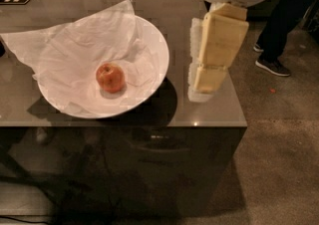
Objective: Pick apple from white bowl
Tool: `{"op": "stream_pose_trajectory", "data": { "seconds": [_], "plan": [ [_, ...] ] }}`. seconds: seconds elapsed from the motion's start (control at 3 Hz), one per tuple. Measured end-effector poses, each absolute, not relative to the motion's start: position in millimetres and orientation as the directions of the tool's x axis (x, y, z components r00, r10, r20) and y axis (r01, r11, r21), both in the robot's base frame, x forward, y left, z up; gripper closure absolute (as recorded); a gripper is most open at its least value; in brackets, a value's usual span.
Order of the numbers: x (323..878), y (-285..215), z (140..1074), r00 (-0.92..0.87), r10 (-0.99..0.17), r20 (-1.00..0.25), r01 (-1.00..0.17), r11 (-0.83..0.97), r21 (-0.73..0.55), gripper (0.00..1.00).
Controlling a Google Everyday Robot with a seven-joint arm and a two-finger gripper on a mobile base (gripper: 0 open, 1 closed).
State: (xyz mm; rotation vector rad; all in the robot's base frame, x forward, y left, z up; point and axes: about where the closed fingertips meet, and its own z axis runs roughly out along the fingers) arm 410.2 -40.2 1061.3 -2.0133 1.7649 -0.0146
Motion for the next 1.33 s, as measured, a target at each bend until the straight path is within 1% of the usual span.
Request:
{"op": "stream_pose_trajectory", "data": {
  "seconds": [0.67, 1.0, 1.33],
  "plan": [
    [473.2, 17.3, 1031.6, 0.24, -0.921, -0.308, -0.951, -0.159, -0.266, 0.0],
    [474.5, 20.2, 1035.0, 0.244, -0.918, -0.314, -0.947, -0.155, -0.282, 0.0],
    [492.9, 36.6, 1018.1, 0.251, -0.917, -0.31, -0.948, -0.167, -0.271, 0.0]
  ]
}}
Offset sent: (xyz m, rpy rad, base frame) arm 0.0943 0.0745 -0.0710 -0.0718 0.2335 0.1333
